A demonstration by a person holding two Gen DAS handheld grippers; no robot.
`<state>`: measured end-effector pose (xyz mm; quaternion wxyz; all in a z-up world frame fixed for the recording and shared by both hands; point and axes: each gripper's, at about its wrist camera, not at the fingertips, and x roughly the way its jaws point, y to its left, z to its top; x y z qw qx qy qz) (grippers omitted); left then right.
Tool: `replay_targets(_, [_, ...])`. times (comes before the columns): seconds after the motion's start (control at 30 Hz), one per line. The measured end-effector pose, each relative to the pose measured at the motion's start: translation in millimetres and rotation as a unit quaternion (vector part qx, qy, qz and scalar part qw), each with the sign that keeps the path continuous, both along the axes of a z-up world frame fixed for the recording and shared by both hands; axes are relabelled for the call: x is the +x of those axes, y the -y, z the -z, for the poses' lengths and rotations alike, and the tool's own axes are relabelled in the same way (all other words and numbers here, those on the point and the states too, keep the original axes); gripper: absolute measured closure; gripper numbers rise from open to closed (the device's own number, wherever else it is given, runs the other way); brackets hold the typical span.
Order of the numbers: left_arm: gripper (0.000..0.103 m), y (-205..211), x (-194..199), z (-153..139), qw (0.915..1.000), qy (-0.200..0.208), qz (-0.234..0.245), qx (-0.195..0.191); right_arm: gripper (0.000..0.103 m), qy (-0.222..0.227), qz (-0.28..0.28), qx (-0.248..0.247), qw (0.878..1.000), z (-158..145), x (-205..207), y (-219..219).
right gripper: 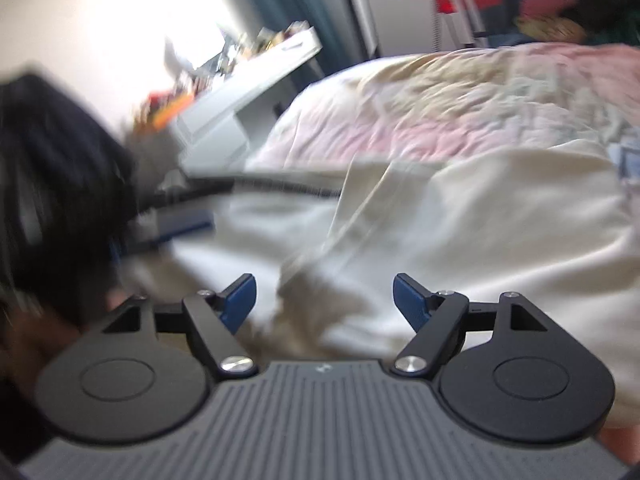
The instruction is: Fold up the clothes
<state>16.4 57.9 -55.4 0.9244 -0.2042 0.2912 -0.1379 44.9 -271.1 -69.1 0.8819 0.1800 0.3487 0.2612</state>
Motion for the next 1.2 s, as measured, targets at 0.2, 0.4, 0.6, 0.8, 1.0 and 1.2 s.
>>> replay_targets(0.2, [0.014,29,16,16,0.9947,0.013,0.101,-0.015,0.03,-0.036,0.008,-0.033,0.999,-10,81,-2])
replay_targets(0.4, [0.019,60,32,42,0.9887,0.005,0.147,0.031,0.044,-0.073,-0.003,-0.108,0.991,9,156,-50])
replay_targets(0.6, [0.032,60,48,63,0.9862,-0.044,0.156,0.03,0.082,-0.094,0.005,-0.229,0.969,34,176,-90])
replay_targets(0.8, [0.031,43,58,71,0.9877,-0.078,0.134,-0.021,0.088,0.013,0.013,-0.211,0.977,-12,139,-80])
replay_targets(1.0, [0.052,35,60,71,0.9851,-0.095,0.131,-0.057,0.088,0.064,0.039,-0.165,0.983,-45,126,-54])
replay_targets(1.2, [0.076,25,48,63,0.9842,-0.101,0.121,-0.081,0.088,0.058,0.033,-0.173,0.983,-30,139,-63])
